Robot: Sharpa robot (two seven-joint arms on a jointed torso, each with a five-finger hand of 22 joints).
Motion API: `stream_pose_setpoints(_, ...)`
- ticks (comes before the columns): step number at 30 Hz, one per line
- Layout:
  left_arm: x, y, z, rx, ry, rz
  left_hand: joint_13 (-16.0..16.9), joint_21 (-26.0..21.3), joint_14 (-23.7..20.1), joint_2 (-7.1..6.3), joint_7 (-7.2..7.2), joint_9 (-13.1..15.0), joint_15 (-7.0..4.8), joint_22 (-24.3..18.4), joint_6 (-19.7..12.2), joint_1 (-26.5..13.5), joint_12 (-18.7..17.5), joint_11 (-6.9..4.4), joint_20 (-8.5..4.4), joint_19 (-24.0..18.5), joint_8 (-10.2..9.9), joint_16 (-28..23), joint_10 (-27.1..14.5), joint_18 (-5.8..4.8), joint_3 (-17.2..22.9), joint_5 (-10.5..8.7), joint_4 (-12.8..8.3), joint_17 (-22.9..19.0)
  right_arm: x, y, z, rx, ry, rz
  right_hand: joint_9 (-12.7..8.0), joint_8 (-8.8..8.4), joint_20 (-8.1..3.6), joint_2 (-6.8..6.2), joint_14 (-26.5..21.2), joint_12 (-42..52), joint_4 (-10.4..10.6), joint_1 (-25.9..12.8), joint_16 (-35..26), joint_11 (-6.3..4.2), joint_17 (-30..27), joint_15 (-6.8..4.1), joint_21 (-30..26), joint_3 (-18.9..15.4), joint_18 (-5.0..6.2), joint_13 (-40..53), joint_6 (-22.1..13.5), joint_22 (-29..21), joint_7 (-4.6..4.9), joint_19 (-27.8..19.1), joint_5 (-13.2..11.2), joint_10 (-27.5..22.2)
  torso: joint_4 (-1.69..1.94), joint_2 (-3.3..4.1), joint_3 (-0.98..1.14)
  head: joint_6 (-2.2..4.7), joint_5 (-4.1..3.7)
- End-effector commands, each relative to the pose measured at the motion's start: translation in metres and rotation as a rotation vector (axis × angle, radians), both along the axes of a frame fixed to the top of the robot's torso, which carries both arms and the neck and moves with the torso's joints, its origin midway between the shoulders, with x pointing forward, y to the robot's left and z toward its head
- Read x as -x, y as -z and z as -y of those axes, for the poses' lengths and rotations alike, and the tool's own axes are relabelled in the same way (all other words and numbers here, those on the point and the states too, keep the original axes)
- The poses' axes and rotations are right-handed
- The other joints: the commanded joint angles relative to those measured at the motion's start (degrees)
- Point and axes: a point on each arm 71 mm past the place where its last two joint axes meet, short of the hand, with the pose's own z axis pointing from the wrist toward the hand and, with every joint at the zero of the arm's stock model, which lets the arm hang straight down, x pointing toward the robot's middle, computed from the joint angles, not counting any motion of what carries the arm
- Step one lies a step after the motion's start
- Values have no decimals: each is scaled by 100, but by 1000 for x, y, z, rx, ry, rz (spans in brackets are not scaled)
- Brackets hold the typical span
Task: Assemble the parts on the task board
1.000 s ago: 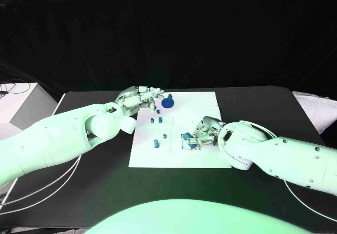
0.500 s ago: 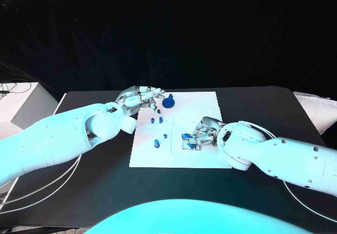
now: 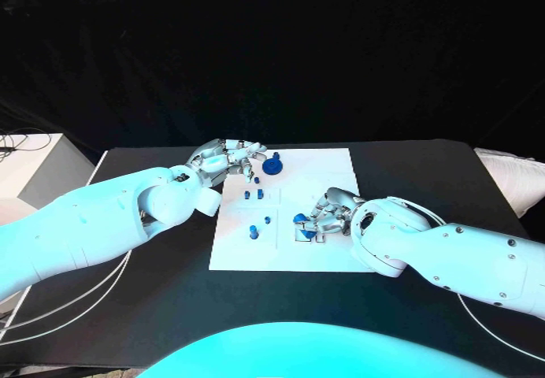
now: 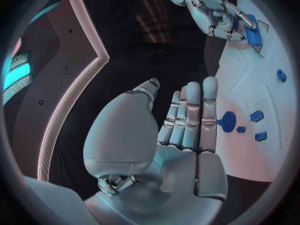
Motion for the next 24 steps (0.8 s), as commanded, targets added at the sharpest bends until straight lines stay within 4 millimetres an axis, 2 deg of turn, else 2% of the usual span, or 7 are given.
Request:
stream_pose_setpoints(1,1,-1,2,9,17,8,5,-23,-37,25,-10,5,-5,-5,-16,13,32,8,14,-36,18,-30,-46,49,-18,-27,9,6,1,-1,-1,-12,-15,10,-5,22,-17,-57,598,-1,2,-198,10,-44,1460,-38,-50,-162,-30,1489,-6,126,11,-5,-58,580,-2,-4,2,-1,-1)
stream_pose_setpoints(6,0,-1,2,8,16,7,5,-23,-37,25,-10,5,-5,-5,-16,13,32,8,14,-36,18,-30,-46,49,-18,-27,9,6,2,-1,0,3,-28,9,26,70,-11,49,594,-39,11,-691,4,-37,1440,-30,-105,-650,-23,1462,-56,116,19,-19,-495,557,-4,-2,5,-3,-2)
stream_pose_setpoints(11,0,-1,1,7,14,7,8,-25,-38,31,-10,6,-5,-7,-18,17,38,8,14,-38,24,-30,-50,50,-29,-28,20,8,4,0,2,19,-39,12,47,107,-6,108,590,-78,16,-891,-2,-33,1424,-26,-165,-978,-14,1437,-93,100,25,-31,-858,536,-4,-2,3,2,-6)
stream_pose_setpoints(19,0,-1,1,7,15,6,8,-25,-38,31,-10,6,-5,-7,-18,17,38,8,14,-38,24,-30,-50,50,-29,-28,20,8,5,0,4,38,-50,26,50,113,-5,114,585,-106,16,-906,-9,-32,1401,-25,-194,-1012,-9,1417,-100,85,25,-39,-899,519,7,-5,-1,1,-18)
stream_pose_setpoints(24,0,-1,1,6,14,6,8,-25,-38,31,-10,6,-5,-7,-18,17,38,8,14,-38,24,-30,-50,50,-29,-28,20,8,6,-2,8,20,-58,41,63,146,-6,306,585,-93,-2,-731,-9,-37,1402,-28,-190,-980,-11,1428,-102,103,20,-31,-767,528,9,-3,-1,3,-15)
